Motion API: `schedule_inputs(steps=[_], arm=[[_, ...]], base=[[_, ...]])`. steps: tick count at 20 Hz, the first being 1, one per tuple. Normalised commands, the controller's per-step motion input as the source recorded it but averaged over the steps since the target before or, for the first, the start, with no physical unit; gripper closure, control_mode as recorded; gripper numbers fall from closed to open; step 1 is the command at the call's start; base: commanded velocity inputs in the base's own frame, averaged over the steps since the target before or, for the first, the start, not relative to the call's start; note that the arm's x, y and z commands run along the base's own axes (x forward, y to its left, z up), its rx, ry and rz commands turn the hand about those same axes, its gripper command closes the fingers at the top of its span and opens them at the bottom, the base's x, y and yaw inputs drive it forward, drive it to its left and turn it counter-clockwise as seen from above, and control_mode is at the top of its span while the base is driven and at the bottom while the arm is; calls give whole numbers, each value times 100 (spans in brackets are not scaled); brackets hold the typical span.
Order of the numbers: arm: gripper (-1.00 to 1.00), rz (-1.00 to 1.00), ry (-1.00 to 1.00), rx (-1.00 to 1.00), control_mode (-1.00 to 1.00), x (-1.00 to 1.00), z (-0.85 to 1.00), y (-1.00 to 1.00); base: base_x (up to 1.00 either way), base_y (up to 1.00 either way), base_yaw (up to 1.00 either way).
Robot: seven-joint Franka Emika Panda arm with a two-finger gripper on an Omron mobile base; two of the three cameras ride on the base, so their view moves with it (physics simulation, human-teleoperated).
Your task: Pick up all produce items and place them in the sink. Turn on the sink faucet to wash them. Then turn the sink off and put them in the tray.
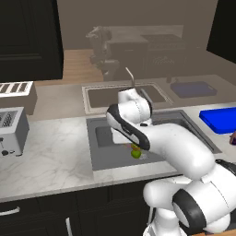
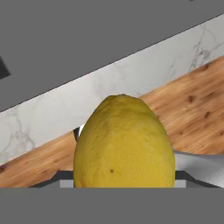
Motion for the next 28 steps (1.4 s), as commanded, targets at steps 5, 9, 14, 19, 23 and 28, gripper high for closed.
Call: schedule_inputs(steps=[5, 9, 14, 19, 23, 28], arm=[[100, 0, -1, -5, -100, -54, 0, -41], [100, 0, 0, -1, -100, 14, 0, -32], [100, 0, 0, 0, -100, 33, 0, -51], [100, 0, 1, 0, -100, 39, 0, -50], [100, 0, 1, 0, -100, 48, 0, -59], [100, 0, 0, 0, 100, 21, 0, -38]], base=[[0, 0, 0], [0, 0, 0], [0, 0, 0], [0, 0, 0], [0, 0, 0], [-1, -27, 0]])
